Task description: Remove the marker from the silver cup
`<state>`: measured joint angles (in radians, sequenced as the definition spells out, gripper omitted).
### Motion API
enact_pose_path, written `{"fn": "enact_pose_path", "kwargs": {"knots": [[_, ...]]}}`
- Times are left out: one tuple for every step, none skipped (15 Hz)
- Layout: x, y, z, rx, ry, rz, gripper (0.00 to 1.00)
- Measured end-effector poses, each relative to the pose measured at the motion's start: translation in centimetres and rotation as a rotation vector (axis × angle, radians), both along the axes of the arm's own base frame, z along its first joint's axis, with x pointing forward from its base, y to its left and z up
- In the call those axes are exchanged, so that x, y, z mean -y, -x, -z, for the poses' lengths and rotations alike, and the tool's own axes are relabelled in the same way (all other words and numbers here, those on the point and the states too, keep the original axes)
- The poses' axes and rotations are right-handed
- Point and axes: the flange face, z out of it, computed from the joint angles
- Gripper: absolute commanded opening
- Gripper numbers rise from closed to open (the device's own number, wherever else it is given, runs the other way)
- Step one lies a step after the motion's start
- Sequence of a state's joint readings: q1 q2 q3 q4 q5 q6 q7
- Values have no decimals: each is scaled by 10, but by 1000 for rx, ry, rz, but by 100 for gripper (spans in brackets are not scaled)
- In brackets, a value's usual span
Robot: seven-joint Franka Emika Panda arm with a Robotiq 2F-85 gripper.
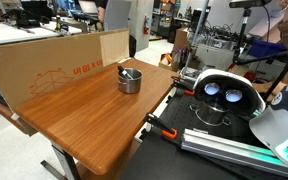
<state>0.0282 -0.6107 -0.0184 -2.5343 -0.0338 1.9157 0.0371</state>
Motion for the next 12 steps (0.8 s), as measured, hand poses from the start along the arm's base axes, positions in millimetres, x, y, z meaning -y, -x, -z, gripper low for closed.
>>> {"fn": "enact_pose_path", "kwargs": {"knots": [[0, 0, 0, 0, 0, 0, 100], [0, 0, 0, 0, 0, 0, 100], [0, 0, 0, 0, 0, 0, 100], [0, 0, 0, 0, 0, 0, 100], [0, 0, 0, 0, 0, 0, 100], [0, 0, 0, 0, 0, 0, 100], [0, 0, 0, 0, 0, 0, 100], [0, 0, 0, 0, 0, 0, 100], [0, 0, 1, -2, 0, 0, 100], [0, 0, 1, -3, 0, 0, 100], [0, -1, 2, -3, 0, 0, 100], [0, -2, 4, -5, 0, 0, 100]]}}
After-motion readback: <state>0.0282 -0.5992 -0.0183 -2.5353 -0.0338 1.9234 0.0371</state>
